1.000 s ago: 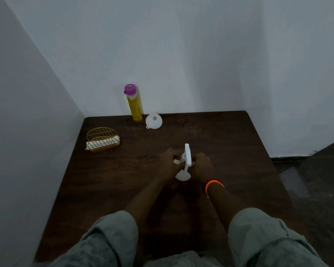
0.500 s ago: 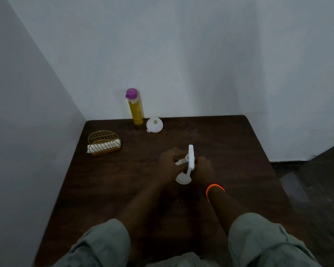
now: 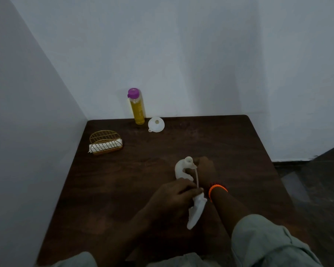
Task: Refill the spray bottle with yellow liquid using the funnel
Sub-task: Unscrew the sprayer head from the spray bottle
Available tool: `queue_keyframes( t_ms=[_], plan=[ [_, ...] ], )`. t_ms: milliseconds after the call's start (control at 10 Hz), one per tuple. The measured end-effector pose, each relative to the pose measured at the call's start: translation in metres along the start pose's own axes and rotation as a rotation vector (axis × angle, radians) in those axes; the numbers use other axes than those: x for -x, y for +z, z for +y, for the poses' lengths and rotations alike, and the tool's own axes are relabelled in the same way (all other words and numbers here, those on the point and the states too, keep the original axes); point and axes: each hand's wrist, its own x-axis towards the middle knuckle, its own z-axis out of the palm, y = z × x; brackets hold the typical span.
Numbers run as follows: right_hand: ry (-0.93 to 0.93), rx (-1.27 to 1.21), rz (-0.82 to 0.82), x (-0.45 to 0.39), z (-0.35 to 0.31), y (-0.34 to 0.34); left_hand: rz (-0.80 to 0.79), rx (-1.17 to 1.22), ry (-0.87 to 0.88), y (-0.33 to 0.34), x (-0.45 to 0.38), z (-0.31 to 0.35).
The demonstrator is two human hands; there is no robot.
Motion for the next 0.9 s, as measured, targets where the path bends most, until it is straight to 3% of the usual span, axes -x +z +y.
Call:
queue_keyframes(
  t_ms=[500, 800, 900],
  plan=[
    [0.069, 0.071, 0.019, -0.005, -0.001, 0.007, 0.034, -0.111, 0.178, -0.012, 0.008, 0.018],
    [0.041, -0.048, 0.054, -0.006, 0.009, 0.012, 0.132, -0.029, -0.038, -0.038, 0.020, 0.020],
    [0.007, -0.051, 0.068, -0.005, 0.006, 0.011, 0.248, 0.019, -0.269, -0.043, 0.028, 0.024]
  ],
)
